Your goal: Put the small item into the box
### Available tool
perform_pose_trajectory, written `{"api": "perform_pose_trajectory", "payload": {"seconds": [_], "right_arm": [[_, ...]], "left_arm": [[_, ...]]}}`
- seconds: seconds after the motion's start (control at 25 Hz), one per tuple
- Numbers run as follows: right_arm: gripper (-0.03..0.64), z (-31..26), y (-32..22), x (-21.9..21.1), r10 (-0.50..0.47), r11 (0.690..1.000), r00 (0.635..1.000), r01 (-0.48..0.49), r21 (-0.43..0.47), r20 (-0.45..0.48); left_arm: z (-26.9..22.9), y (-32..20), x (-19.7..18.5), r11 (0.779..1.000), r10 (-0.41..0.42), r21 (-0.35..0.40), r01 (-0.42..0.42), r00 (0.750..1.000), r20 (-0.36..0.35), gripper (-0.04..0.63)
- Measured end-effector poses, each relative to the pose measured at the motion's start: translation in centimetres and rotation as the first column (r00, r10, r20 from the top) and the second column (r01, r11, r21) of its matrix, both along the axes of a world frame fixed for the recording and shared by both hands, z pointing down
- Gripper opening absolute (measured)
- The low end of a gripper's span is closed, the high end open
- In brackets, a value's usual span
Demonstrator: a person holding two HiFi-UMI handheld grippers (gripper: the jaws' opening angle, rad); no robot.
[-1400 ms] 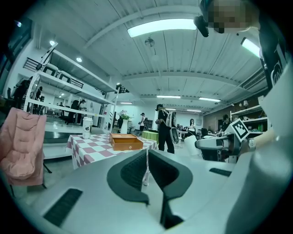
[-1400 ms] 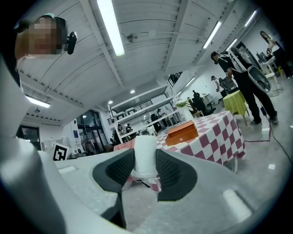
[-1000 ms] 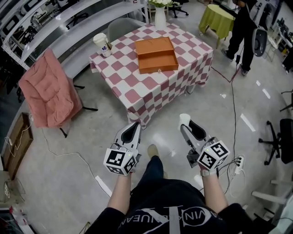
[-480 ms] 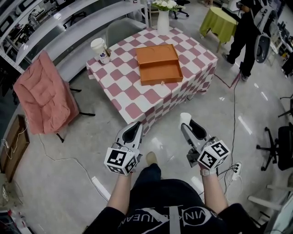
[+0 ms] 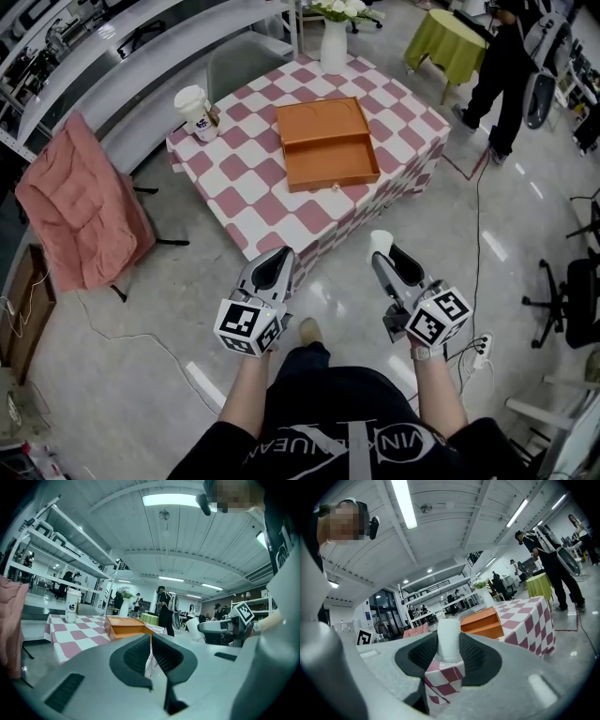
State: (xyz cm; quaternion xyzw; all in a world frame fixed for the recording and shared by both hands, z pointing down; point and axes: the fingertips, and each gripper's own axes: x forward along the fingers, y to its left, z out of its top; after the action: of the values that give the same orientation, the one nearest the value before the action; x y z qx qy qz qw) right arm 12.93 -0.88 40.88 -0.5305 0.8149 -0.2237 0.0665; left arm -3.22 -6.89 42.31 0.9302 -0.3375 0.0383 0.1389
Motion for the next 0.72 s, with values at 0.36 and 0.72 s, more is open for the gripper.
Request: {"api": "perform_pose_trajectory", "payload": {"seconds": [0.36, 0.72], "right_arm": [[0.141, 0.5, -3.9, 1.4, 0.060, 0.998, 0.998, -0.060, -0.017, 0.006], [0.141, 0.9, -6.7, 0.0, 0.052, 0.998, 0.999, -0.052, -0.022, 0.004]], "left_arm": [[0.7, -4.6, 1.3, 0.999, 0.051, -0.015, -0.051, 0.999, -0.005, 0.018], [1.4, -7.8, 0.5, 0.999, 0.047, -0.023, -0.047, 0.999, -0.010, 0.018]]}}
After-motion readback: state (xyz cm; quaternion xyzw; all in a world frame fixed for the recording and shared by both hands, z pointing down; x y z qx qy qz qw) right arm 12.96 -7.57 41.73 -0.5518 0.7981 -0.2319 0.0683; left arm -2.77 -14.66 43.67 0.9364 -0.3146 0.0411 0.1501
